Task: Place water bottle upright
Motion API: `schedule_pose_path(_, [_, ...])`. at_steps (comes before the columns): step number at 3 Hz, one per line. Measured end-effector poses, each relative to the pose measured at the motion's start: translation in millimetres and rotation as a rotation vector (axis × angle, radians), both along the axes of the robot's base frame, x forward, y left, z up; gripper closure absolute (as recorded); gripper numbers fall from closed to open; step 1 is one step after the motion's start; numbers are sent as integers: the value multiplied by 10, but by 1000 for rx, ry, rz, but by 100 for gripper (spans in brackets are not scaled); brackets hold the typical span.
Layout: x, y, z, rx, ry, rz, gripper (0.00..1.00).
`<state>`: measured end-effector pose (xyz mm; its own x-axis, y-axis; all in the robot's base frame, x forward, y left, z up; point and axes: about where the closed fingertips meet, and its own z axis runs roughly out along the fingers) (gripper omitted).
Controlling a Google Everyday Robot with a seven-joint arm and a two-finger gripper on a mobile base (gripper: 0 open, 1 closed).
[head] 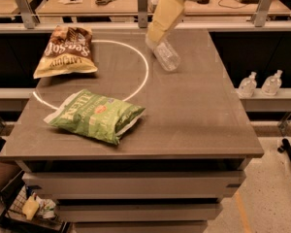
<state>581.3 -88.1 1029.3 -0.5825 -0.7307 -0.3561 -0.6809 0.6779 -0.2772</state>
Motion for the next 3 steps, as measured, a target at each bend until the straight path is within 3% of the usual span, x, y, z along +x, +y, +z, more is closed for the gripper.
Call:
schedule_pose_path(1, [56, 51, -10, 32, -3, -80, 0])
schedule_pose_path(2, [70, 72, 3, 38, 3, -74, 0])
schedule_pose_path(3, [231, 183, -29, 27, 44, -128, 0])
